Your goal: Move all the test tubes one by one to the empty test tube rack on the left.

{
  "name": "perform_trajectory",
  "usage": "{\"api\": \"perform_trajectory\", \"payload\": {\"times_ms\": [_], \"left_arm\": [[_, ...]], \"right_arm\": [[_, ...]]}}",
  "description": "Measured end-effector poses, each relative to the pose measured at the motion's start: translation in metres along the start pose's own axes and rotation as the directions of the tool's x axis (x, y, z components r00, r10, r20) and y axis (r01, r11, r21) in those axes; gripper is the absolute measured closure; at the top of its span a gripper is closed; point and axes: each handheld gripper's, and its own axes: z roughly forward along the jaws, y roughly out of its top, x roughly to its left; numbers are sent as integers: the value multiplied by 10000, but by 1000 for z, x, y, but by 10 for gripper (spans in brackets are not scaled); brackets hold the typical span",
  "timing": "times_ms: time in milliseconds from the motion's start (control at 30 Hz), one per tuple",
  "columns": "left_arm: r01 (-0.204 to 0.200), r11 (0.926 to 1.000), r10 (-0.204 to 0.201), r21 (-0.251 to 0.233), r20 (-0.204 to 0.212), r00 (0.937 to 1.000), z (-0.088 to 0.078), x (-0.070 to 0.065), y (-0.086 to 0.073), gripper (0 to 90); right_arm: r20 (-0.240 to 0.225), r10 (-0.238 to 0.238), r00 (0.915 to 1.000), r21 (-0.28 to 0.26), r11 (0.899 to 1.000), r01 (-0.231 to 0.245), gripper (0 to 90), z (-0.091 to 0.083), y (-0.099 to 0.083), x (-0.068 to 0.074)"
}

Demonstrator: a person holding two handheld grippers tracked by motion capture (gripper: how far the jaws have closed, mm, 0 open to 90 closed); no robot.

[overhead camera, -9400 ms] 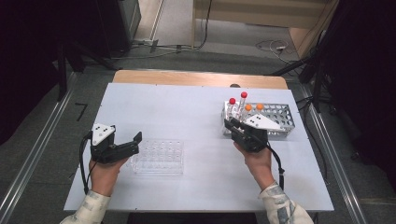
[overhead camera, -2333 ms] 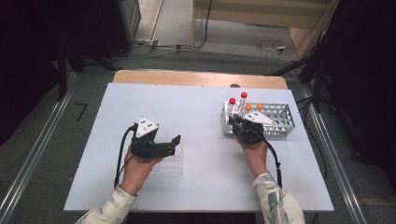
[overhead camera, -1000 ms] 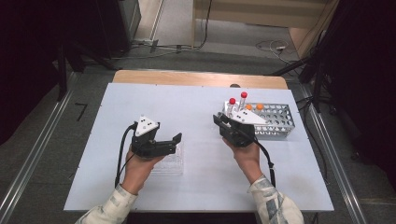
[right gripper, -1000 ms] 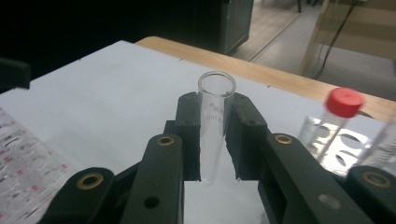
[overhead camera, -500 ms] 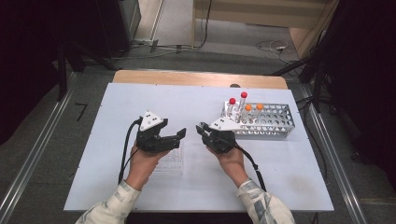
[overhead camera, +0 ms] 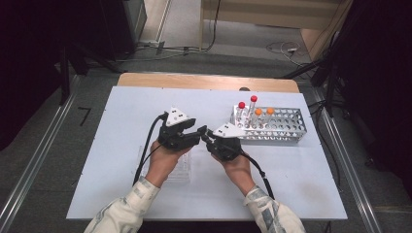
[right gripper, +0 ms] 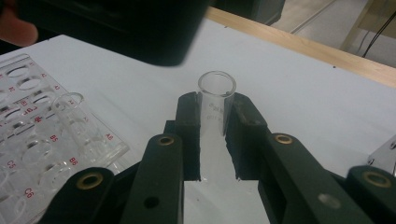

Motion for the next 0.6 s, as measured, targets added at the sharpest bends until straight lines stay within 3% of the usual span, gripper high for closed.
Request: {"api": "perform_trajectory", "payload": {"times_ms": [267, 600], "left_arm": [[-38, 9989, 35, 472, 74, 10000, 14, -3, -1, 627], [-167, 9975, 170, 692, -36, 9998, 18, -4, -2, 674]], "right_arm": [[2, 0, 10000, -5, 10000, 0, 732, -1, 0, 1], [-29, -96, 9999, 1, 10000, 96, 732, 0, 0, 3]]}}
